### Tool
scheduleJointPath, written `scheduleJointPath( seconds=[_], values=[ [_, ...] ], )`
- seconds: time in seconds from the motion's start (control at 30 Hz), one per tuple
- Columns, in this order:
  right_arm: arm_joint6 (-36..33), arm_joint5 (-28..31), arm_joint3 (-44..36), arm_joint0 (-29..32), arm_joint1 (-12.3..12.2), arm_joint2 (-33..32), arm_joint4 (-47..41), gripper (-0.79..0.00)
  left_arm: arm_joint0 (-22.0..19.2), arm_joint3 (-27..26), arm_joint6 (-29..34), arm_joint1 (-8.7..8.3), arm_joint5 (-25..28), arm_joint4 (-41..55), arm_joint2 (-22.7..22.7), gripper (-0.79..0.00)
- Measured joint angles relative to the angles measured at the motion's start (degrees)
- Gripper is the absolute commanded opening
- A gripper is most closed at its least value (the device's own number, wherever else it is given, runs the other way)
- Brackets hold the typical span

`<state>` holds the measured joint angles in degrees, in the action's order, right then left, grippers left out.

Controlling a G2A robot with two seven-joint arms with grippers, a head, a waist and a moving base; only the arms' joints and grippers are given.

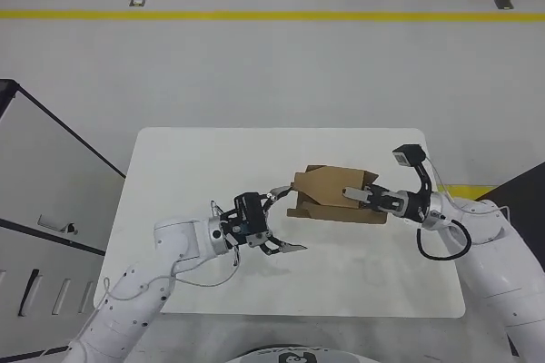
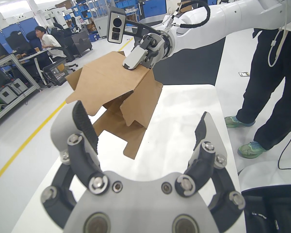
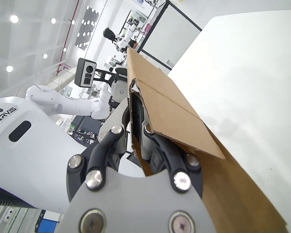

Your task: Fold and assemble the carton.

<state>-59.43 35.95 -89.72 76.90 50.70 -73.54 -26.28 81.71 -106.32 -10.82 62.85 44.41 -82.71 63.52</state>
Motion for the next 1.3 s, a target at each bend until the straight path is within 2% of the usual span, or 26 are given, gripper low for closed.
scheduleJointPath(
  seconds=[0.4,0.47,0.57,0.77,0.8,1.0,1.3],
  values=[
    [1.42,-1.97,-0.92,0.61,0.47,0.82,-1.51,-0.785,-0.37,-0.1,3.47,0.06,-0.38,1.2,-1.71,0.0],
    [1.95,-1.84,-0.84,0.67,0.55,0.79,-1.37,-0.785,-0.3,-0.24,3.75,0.02,-0.49,1.48,-1.68,-0.074],
    [2.65,-1.95,-0.93,0.84,0.62,0.66,-0.77,-0.785,-0.13,-0.62,3.79,-0.07,-0.17,1.59,-1.67,-0.142],
    [3.09,-2.89,-1.03,0.96,0.78,0.75,-0.17,-0.785,-0.1,-1.6,3.88,-0.24,0.91,1.09,-2.11,-0.391],
    [3.12,-3.02,-1.01,0.94,0.81,0.79,-0.11,-0.785,-0.14,-1.61,3.88,-0.26,1.07,1.06,-2.19,-0.406],
    [3.79,-4.05,-0.75,0.77,1.01,0.93,0.27,-0.785,-0.39,-1.46,4.11,-0.34,1.45,0.94,-2.67,-0.422],
    [3.96,-5.06,-0.8,0.64,1.28,1.11,0.55,-0.785,-0.68,-1.58,4.36,-0.45,2.02,1.25,-3.39,-0.4]
  ],
)
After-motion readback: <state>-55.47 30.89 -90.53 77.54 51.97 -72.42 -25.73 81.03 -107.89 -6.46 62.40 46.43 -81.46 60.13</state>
